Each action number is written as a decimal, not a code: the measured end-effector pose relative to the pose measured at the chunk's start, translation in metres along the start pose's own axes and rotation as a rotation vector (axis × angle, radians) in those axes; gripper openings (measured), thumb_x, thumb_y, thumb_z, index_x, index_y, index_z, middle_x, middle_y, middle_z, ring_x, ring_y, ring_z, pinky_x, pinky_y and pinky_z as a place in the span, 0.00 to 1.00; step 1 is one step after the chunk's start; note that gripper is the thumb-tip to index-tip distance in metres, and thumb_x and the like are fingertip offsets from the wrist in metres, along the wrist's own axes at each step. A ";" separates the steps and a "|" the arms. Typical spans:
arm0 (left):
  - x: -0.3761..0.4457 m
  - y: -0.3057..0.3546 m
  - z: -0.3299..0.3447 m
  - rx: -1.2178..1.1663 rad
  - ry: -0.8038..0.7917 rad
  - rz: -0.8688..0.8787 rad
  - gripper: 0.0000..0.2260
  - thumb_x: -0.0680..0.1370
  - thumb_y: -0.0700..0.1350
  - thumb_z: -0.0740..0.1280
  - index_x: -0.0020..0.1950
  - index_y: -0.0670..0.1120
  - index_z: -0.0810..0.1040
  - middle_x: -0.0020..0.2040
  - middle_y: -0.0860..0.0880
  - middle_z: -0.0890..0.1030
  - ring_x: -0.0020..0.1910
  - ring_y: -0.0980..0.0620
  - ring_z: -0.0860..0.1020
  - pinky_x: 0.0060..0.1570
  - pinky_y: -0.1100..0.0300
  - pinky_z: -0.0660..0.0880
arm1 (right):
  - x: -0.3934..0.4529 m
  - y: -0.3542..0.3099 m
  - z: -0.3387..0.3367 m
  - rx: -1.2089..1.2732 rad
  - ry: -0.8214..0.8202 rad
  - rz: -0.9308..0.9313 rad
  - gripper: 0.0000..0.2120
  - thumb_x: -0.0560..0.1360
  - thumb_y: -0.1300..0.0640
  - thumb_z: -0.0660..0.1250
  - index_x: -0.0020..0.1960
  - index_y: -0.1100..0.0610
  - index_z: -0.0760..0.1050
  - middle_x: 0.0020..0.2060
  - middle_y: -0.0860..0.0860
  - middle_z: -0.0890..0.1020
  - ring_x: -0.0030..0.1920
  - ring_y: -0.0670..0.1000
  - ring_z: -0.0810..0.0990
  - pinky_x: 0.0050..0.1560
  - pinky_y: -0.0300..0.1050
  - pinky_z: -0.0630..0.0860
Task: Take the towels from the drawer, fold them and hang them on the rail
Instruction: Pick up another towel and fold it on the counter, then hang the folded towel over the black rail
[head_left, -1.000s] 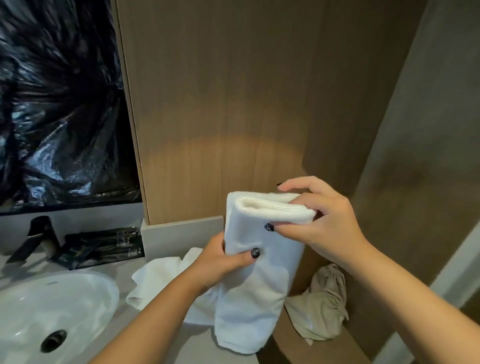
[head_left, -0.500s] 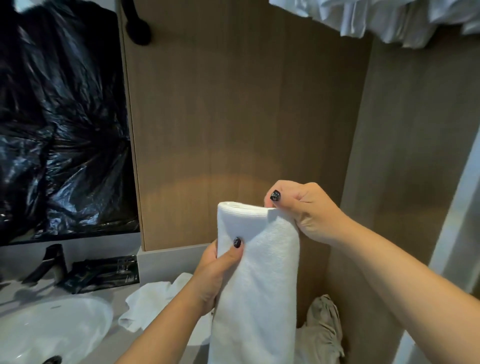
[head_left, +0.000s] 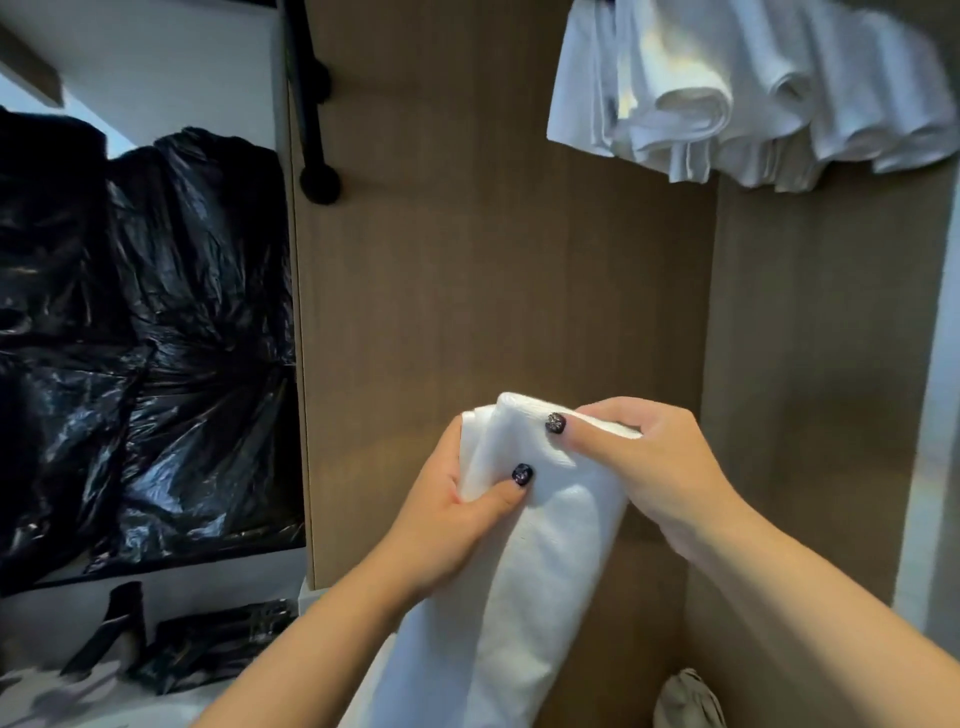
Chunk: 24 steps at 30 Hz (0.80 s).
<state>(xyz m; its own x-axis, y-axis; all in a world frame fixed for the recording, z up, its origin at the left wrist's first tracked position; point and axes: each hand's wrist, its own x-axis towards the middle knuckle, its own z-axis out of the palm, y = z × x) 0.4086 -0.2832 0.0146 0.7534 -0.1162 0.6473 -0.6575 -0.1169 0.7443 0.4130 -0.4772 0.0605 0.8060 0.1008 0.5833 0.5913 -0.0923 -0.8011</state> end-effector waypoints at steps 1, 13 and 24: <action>0.004 0.002 -0.005 0.008 0.007 0.022 0.20 0.69 0.57 0.72 0.59 0.58 0.75 0.55 0.54 0.82 0.57 0.53 0.81 0.55 0.56 0.79 | 0.004 -0.004 0.006 0.019 0.035 -0.034 0.13 0.60 0.44 0.79 0.39 0.50 0.85 0.38 0.47 0.85 0.40 0.44 0.84 0.35 0.35 0.76; 0.097 0.077 -0.036 -0.091 0.185 0.056 0.12 0.76 0.53 0.70 0.47 0.44 0.80 0.44 0.43 0.84 0.42 0.47 0.81 0.42 0.54 0.78 | 0.086 -0.058 0.041 0.120 0.206 -0.099 0.24 0.65 0.47 0.80 0.57 0.52 0.77 0.50 0.49 0.82 0.49 0.46 0.83 0.45 0.41 0.79; 0.198 0.168 -0.058 -0.254 0.298 0.253 0.22 0.75 0.54 0.74 0.61 0.41 0.78 0.52 0.44 0.86 0.47 0.46 0.85 0.45 0.52 0.82 | 0.139 -0.079 0.042 0.200 0.193 -0.360 0.18 0.68 0.53 0.79 0.53 0.61 0.81 0.47 0.53 0.86 0.49 0.51 0.85 0.53 0.55 0.82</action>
<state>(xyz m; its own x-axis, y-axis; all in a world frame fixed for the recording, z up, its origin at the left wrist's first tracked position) 0.4481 -0.2687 0.2774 0.5646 0.1824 0.8050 -0.8254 0.1285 0.5497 0.4771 -0.4140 0.1993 0.5517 -0.0966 0.8284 0.8331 0.1104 -0.5420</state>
